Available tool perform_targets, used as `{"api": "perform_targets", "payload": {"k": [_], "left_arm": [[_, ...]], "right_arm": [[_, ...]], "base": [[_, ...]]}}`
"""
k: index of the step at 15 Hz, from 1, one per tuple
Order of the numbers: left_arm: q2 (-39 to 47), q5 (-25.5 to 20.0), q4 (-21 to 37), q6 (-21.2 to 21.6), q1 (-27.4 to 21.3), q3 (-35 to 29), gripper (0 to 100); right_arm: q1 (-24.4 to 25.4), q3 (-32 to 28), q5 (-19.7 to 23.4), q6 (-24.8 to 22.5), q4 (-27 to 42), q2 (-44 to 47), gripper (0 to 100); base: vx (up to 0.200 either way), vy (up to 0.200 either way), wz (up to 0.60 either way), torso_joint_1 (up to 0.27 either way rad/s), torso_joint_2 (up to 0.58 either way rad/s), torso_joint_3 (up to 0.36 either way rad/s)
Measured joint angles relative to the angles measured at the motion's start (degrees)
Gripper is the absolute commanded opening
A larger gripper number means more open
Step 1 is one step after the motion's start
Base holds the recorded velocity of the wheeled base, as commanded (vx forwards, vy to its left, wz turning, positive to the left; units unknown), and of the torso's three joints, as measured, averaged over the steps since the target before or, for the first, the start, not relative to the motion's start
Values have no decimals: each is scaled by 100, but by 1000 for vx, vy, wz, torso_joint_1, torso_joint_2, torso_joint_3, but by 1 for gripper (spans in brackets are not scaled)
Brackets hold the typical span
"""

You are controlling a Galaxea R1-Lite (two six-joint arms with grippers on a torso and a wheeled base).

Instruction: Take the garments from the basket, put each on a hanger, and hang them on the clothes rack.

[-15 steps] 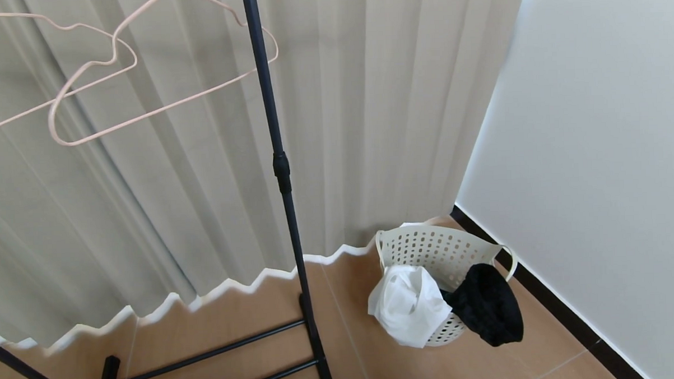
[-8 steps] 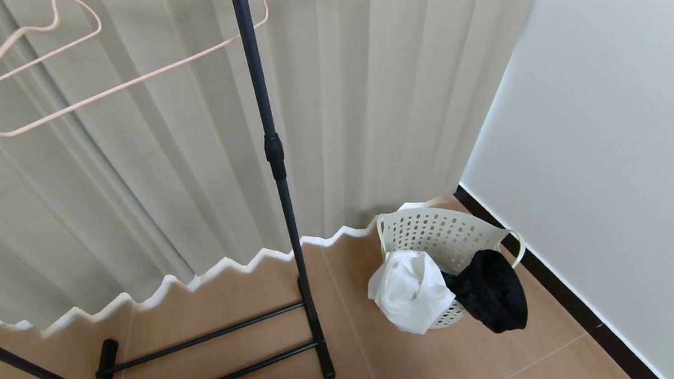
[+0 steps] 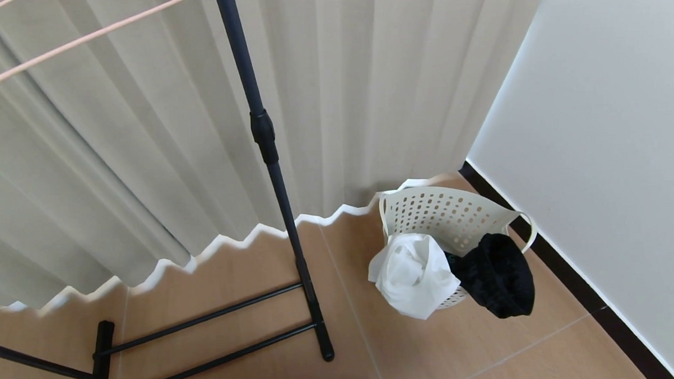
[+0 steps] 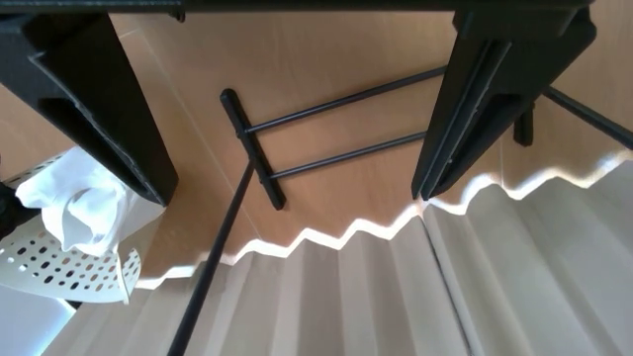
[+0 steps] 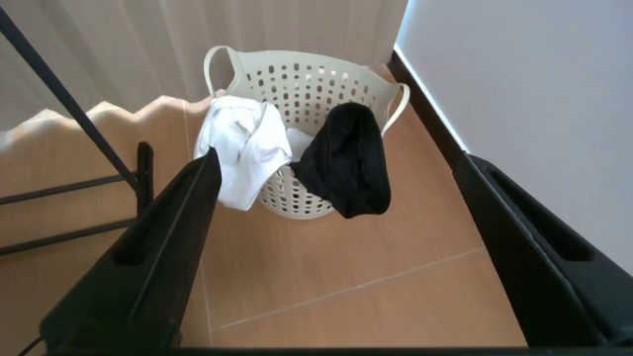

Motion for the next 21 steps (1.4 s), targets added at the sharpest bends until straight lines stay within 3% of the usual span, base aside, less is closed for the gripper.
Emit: {"api": "perform_targets", "payload": {"k": [21], "left_arm": [[0,2,0,-5,-6,0,100]], "right_arm": [[0,0,0,-16,11,0,100]], "base": [[0,0,0,2,4,-197]]}}
